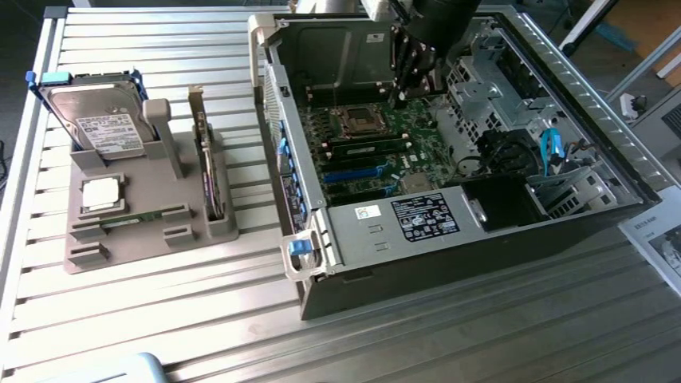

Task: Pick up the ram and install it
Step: 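Insert the ram into the slot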

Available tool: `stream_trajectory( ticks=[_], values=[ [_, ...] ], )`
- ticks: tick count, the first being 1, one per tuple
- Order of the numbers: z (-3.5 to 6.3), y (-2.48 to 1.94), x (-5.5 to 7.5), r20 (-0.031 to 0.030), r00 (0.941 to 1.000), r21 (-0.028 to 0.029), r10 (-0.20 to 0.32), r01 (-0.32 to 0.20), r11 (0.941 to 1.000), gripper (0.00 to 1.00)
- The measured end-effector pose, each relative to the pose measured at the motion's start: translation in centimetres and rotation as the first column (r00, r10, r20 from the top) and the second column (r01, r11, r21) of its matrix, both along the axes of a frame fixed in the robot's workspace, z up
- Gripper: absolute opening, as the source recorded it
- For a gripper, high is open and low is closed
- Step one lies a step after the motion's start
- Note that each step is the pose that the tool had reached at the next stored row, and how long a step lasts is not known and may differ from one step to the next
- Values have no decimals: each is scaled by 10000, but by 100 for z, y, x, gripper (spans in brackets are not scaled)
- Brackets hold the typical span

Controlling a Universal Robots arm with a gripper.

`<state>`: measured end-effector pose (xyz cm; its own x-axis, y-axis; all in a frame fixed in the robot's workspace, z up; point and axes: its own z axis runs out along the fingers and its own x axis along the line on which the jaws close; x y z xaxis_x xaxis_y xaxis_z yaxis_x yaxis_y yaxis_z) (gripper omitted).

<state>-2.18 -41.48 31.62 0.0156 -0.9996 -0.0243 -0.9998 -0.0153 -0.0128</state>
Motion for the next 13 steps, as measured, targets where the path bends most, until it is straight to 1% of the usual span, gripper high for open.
stream_trajectory(
  ticks=[1,6,7,9,11,13],
  values=[
    [-1,0,0,17,10000,1,0,0,10000,10],
    [1,0,0,16,10000,-4,0,0,10000,10],
    [1,0,0,16,10000,-10,0,0,10000,10],
    [1,0,17,16,10000,-49,-1,1,10000,10],
    [-2,-1,148,17,10000,-53,-1,1,10000,10],
    [-7,-1,328,15,10000,-59,1,0,10000,10]
  ],
)
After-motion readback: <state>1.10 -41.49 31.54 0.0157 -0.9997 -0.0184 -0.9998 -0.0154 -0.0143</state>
